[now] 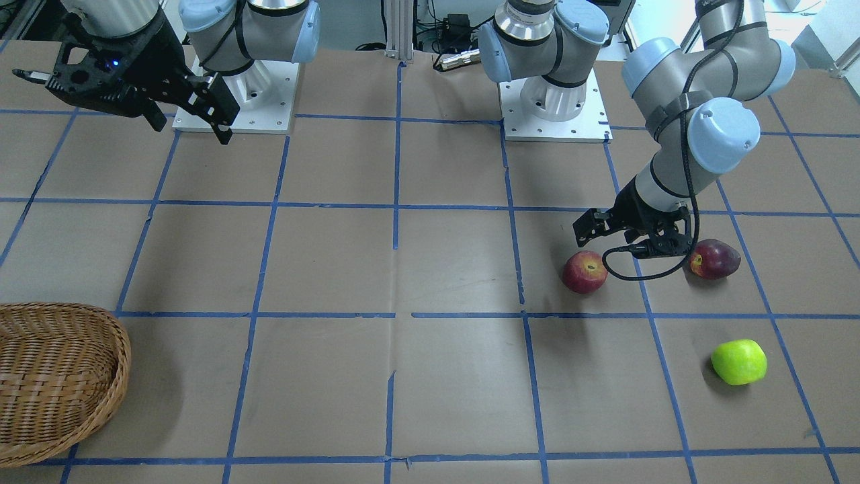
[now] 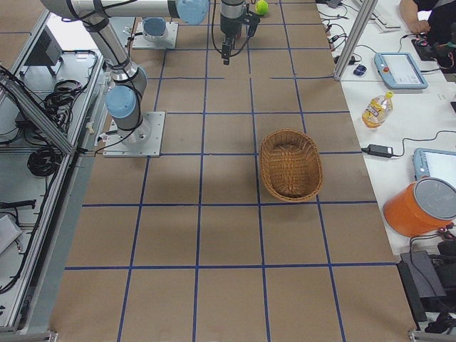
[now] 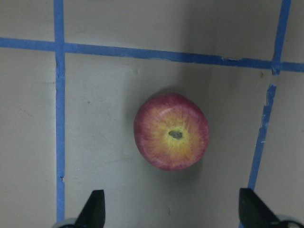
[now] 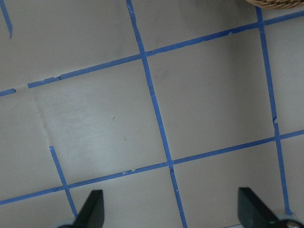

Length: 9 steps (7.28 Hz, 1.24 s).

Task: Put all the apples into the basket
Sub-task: 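Lower the left gripper onto the pinkish red apple and grasp it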

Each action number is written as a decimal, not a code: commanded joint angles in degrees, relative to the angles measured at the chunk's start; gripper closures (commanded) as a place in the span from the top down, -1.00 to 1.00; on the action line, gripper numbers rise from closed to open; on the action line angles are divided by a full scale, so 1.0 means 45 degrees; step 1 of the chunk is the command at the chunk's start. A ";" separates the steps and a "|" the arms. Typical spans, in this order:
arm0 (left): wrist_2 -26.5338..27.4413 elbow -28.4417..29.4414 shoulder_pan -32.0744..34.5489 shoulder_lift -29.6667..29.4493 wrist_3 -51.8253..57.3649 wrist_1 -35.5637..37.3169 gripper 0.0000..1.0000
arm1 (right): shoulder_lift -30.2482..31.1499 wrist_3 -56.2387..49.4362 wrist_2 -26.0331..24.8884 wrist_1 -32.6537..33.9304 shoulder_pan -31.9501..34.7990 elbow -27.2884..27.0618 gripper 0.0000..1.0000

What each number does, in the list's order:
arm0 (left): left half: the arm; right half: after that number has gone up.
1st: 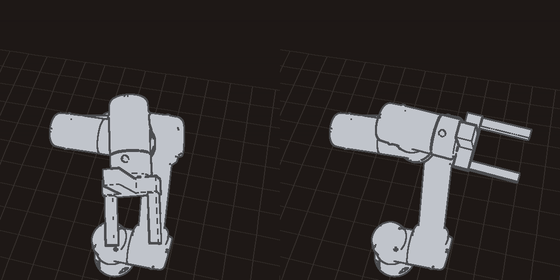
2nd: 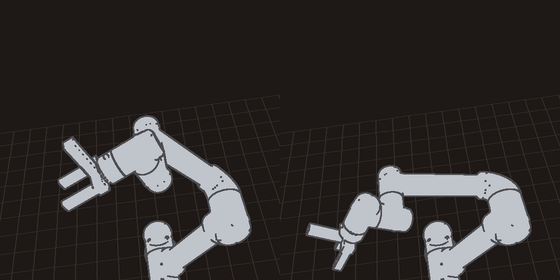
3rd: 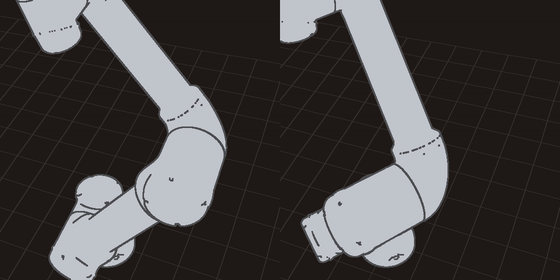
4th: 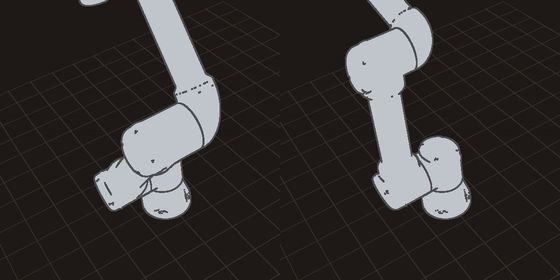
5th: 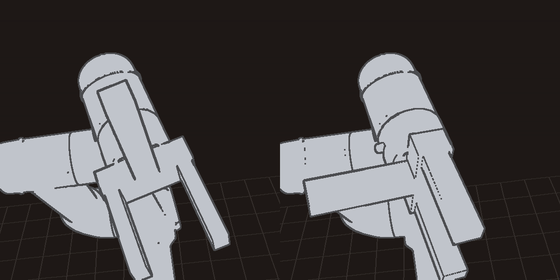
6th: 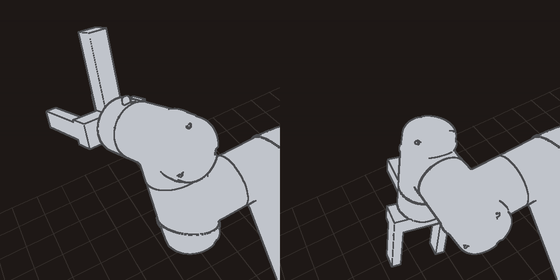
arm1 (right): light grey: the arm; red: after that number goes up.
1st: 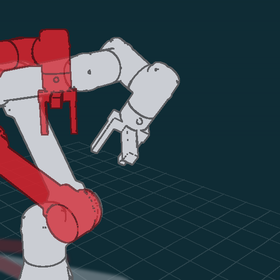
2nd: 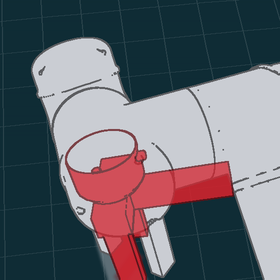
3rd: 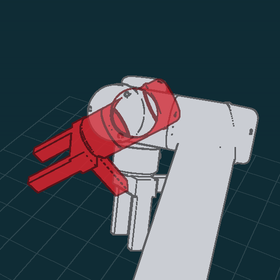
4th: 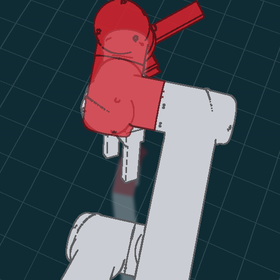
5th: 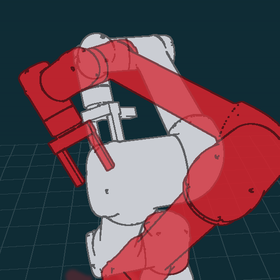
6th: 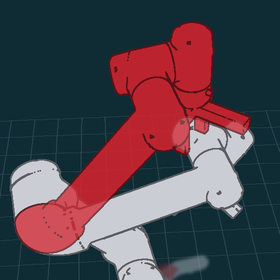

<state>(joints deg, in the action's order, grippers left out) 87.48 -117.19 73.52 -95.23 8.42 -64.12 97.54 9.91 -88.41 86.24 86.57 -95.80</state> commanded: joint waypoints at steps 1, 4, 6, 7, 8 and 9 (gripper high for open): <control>-0.0183 -0.0051 -0.0010 -0.0864 -0.0231 0.1446 1.00 | 0.0003 -0.0461 -0.0158 -0.0003 0.0000 -0.0001 1.00; -0.0222 -0.0032 0.0009 -0.2367 -0.0405 0.3033 1.00 | -0.0016 -0.0463 -0.0139 -0.0003 0.0000 -0.0001 1.00; -0.0066 -0.0129 0.0048 -0.2568 -0.0288 0.3039 1.00 | 0.0023 -0.0463 -0.0159 -0.0003 0.0000 -0.0001 1.00; -0.0066 -0.0381 0.0029 -0.2607 -0.0347 0.3039 1.00 | 0.0004 -0.0463 -0.0159 -0.0023 0.0000 -0.0001 1.00; -0.0047 -0.0654 0.0106 -0.2588 -0.0425 0.3039 1.00 | 0.0004 -0.0463 -0.0159 -0.0003 0.0000 -0.0001 1.00; -0.0027 -0.0696 0.0107 -0.2569 -0.0348 0.3058 0.56 | -0.0016 -0.0463 -0.0139 -0.0003 0.0000 -0.0001 1.00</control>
<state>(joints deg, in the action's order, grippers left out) 87.25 -119.63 73.89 -106.82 6.76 -50.44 97.55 7.82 -89.10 86.20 86.57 -95.80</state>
